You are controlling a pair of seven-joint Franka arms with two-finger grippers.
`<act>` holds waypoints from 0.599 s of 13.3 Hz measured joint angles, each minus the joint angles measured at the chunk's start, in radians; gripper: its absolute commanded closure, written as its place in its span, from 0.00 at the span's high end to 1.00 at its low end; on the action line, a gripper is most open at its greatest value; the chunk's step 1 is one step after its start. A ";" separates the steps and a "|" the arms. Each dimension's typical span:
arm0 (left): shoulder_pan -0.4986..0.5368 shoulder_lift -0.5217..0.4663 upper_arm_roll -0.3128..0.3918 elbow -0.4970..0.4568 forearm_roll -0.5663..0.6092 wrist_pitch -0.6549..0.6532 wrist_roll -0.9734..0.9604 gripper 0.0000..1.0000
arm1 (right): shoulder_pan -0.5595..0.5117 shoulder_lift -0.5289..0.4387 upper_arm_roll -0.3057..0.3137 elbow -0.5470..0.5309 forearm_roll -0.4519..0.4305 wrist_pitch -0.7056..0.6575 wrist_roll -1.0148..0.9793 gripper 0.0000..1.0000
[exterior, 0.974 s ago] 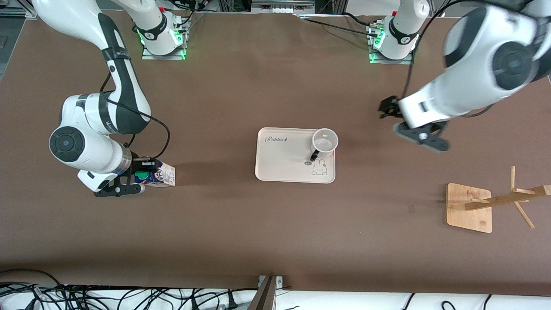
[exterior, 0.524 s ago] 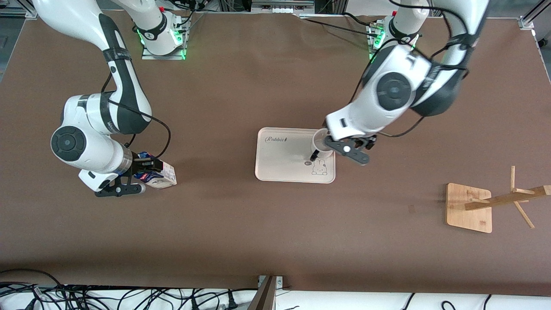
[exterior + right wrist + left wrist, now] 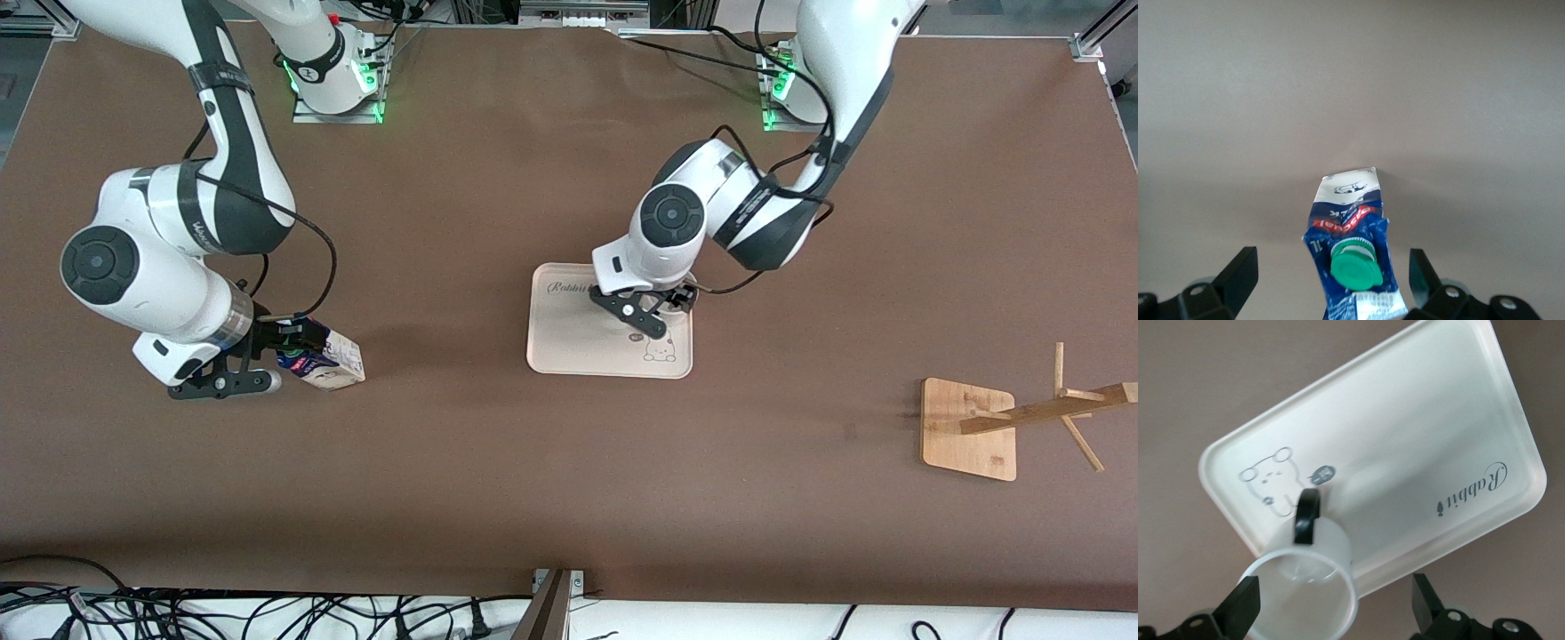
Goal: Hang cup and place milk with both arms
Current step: 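Release the carton and raise the right gripper while the left gripper grasps the mug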
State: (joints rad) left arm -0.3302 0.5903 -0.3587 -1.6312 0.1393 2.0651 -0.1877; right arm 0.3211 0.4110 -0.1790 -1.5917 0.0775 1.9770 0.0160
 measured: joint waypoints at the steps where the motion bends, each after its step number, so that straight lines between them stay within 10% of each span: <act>1: -0.003 0.012 0.000 -0.017 0.000 0.029 -0.004 1.00 | 0.000 -0.009 0.000 0.014 0.000 -0.023 -0.003 1.00; 8: -0.028 -0.002 -0.001 -0.046 0.058 0.015 -0.142 1.00 | -0.001 -0.170 -0.030 0.083 0.000 -0.232 -0.097 1.00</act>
State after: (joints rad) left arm -0.3583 0.5883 -0.3599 -1.6769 0.1969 2.0803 -0.3299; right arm 0.3205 0.2414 -0.2086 -1.5086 0.0771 1.7445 -0.0807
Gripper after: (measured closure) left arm 0.000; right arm 0.000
